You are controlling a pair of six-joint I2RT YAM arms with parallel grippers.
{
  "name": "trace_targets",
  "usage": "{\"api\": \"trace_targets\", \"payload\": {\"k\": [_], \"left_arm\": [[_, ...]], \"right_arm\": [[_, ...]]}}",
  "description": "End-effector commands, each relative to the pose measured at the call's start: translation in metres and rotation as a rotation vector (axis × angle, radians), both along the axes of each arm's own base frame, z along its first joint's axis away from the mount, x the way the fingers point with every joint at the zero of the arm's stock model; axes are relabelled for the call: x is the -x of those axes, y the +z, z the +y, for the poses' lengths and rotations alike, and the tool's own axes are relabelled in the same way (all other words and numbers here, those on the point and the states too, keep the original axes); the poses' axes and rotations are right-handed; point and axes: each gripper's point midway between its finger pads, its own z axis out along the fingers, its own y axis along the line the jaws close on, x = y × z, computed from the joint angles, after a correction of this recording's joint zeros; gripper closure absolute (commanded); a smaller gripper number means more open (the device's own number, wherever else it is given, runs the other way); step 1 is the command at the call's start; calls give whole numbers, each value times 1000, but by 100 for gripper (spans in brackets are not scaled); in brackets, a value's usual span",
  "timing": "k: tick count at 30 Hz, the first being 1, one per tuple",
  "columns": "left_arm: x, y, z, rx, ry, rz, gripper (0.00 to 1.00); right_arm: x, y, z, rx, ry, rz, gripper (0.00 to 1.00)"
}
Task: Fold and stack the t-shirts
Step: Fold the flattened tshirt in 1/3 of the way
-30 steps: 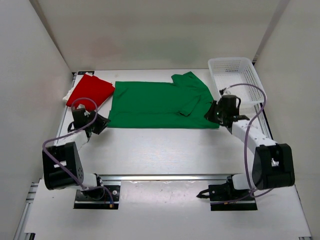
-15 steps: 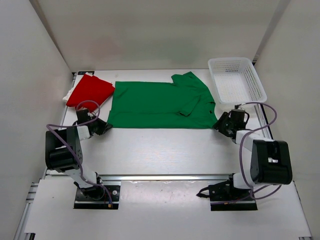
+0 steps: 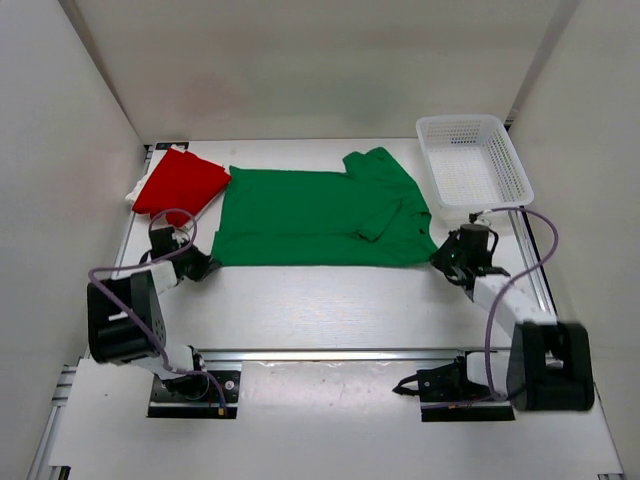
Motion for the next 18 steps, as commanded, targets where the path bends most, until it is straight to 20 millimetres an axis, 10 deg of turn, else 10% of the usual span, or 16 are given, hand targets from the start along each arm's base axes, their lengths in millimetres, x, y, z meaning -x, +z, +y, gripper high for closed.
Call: {"api": "trace_targets", "payload": {"k": [1,11,16,18], "left_arm": [[46,-8,-1,33,-16,84,100],[109,6,-15,21,-66,97,100],[117,10,1,-88,-67,104,37],[107,24,9,-141,-68,64,27]], "right_arm": [[49,-15,-8,-6,-54,62,100],[102,20,-8,-78,-100,69,100],[107,27,-17,48,-64,113,49],[99,46,-28,123,-71,73,39]]}}
